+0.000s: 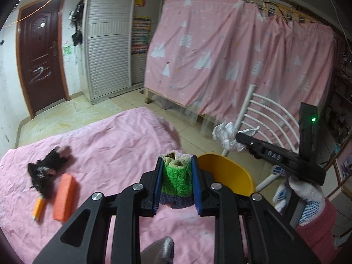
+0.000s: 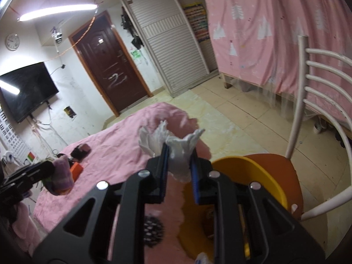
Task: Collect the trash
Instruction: 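Carry the cloth and bag to the yellow bin and open both grippers over it, then move both open grippers back over the remaining items on the bed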
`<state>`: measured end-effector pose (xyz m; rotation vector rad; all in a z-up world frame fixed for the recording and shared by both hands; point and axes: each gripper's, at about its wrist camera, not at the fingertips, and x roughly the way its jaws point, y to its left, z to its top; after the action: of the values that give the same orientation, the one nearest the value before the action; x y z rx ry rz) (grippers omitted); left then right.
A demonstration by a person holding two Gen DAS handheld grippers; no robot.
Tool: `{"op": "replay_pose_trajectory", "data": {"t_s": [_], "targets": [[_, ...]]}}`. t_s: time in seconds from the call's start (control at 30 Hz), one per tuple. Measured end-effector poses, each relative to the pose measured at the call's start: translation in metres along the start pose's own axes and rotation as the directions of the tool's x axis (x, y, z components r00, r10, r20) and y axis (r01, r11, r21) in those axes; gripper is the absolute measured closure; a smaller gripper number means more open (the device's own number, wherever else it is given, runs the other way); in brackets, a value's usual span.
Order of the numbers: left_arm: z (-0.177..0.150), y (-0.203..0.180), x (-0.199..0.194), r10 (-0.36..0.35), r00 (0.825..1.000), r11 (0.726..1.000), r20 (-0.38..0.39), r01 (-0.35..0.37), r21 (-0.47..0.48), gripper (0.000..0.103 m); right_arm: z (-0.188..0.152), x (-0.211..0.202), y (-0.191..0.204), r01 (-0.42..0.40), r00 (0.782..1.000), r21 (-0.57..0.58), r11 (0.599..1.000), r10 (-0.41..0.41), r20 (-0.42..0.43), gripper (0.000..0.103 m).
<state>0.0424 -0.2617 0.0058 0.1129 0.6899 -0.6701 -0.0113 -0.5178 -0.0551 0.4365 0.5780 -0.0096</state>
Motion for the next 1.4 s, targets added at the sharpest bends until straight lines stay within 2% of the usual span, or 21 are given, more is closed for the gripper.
{"op": "replay_pose_trajectory", "data": {"t_s": [0.03,0.1,0.2,0.3,0.63,0.73,0.77,0.83,1.1,1.33,1.4], "targets": [[0.002,-0.005,0.003,-0.017,1.000,1.000,0.005,0.017,0.007,0.088,-0.001,-0.001,-0.005,0.007,1.000,0.009,1.000,-0.007,0.005,0.077],[0.005,-0.015,0.007,-0.049,0.999,0.999,0.015,0.049,0.016,0.088,-0.002,-0.003,-0.011,0.023,1.000,0.015,1.000,-0.023,0.012,0.062],[0.011,-0.030,0.014,-0.098,0.995,0.995,0.024,0.097,0.033,0.088,-0.002,-0.006,-0.024,0.044,0.998,0.044,0.998,-0.046,0.030,0.052],[0.018,-0.046,0.026,-0.131,0.991,0.990,0.028,0.130,0.047,0.088,-0.002,-0.009,-0.035,0.053,0.997,0.071,0.996,-0.056,0.043,0.052],[0.029,-0.079,0.073,-0.163,0.986,0.986,0.019,0.163,0.038,0.086,0.001,-0.014,-0.057,0.065,0.995,0.126,0.990,-0.074,0.067,0.052],[0.030,-0.083,0.086,-0.173,0.985,0.985,0.011,0.173,0.020,0.062,0.001,-0.015,-0.061,0.071,0.994,0.137,0.988,-0.081,0.070,0.050],[0.029,-0.084,0.089,-0.178,0.984,0.984,0.009,0.178,0.016,0.050,0.002,-0.015,-0.062,0.074,0.994,0.140,0.987,-0.084,0.071,0.048],[0.028,-0.086,0.094,-0.173,0.985,0.985,0.011,0.172,0.015,0.041,0.001,-0.014,-0.063,0.075,0.994,0.142,0.987,-0.086,0.071,0.046],[0.023,-0.076,0.092,-0.170,0.985,0.985,0.010,0.170,-0.010,0.040,-0.002,-0.006,-0.056,0.078,0.995,0.124,0.989,-0.085,0.052,0.046],[0.023,-0.044,0.064,-0.134,0.989,0.990,0.058,0.137,-0.044,0.039,-0.004,0.001,-0.035,0.062,0.997,0.088,0.994,-0.065,0.034,0.044],[0.022,-0.033,0.056,-0.119,0.990,0.991,0.072,0.123,-0.054,0.039,-0.004,0.004,-0.026,0.056,0.998,0.074,0.996,-0.058,0.028,0.041]]}}
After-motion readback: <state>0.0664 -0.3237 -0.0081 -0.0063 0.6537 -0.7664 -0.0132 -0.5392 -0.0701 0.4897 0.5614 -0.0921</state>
